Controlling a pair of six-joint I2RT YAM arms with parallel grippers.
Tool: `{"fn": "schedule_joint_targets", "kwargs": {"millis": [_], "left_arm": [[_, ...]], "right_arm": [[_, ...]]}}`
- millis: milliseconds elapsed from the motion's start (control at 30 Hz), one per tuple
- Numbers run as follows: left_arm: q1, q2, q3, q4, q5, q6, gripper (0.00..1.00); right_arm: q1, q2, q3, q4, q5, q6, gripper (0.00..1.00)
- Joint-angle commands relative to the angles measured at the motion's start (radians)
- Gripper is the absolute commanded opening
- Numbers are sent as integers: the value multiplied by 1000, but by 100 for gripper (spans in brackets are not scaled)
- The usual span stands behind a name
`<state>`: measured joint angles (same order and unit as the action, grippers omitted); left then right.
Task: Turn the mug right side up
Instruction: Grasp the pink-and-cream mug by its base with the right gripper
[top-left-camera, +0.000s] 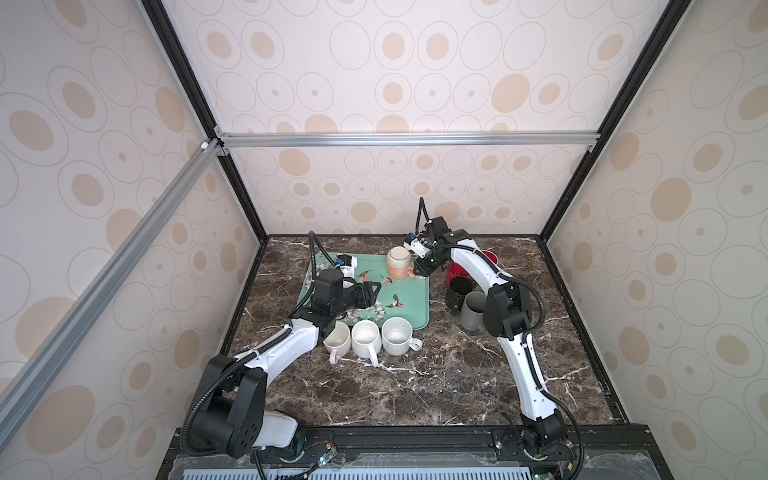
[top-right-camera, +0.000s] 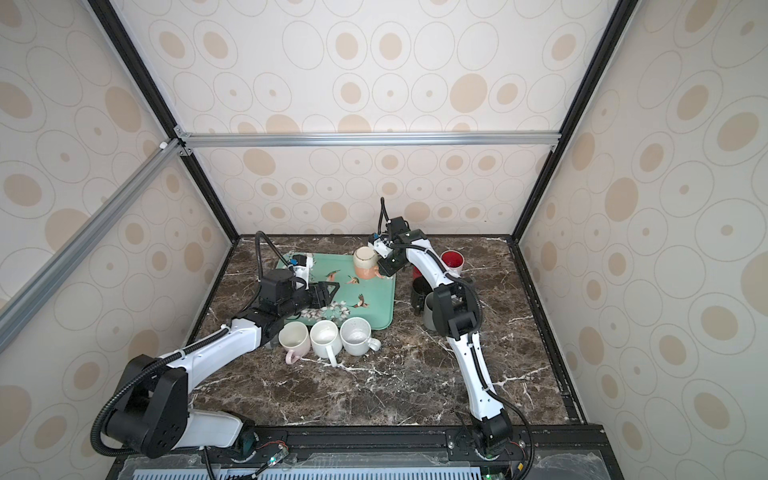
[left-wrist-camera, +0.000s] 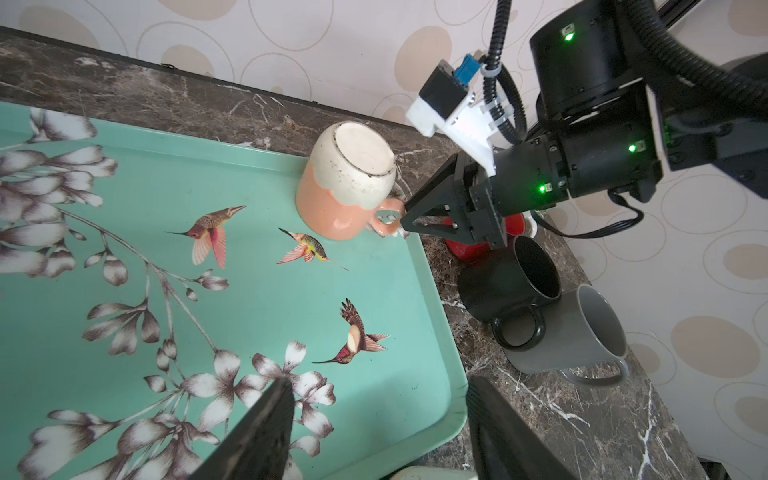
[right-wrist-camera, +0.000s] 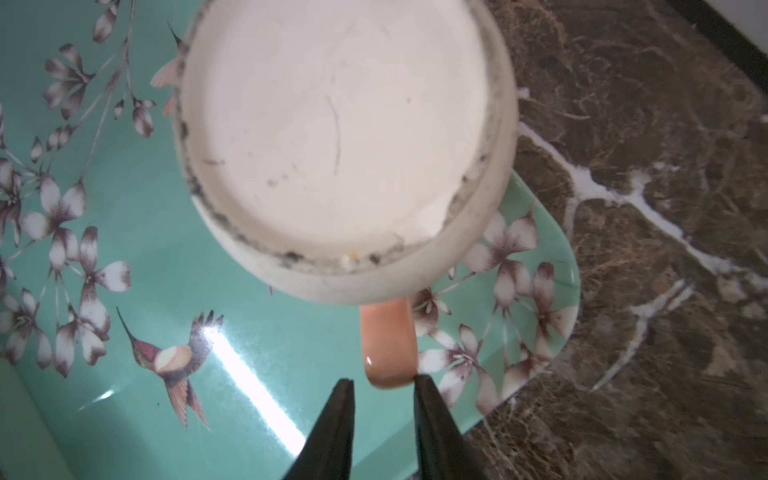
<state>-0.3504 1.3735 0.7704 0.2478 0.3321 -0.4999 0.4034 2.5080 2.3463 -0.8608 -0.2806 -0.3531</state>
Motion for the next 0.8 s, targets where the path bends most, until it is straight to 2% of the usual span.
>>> {"fn": "schedule_joint_targets", "kwargs": {"millis": [0,167,367,633,767], "left_arm": [[8,-33,-14,-8,-10,6,67],[13,-64,-38,-15,-16,9,67],[20,-90,-51,-21,-20,14,67],[23,-97,-54,-17,-13,12,67],[27,-99,-55,-19,-17,21,67]], "right_arm": [[26,-32,-40,7,22,-16,22],[54,-58,-94,14,49,-11,17],[80,-140,-215,79,73,15,15],[86,-227,-376,284,189,135,41],[84,-195,-356,312,170,136,46]]}}
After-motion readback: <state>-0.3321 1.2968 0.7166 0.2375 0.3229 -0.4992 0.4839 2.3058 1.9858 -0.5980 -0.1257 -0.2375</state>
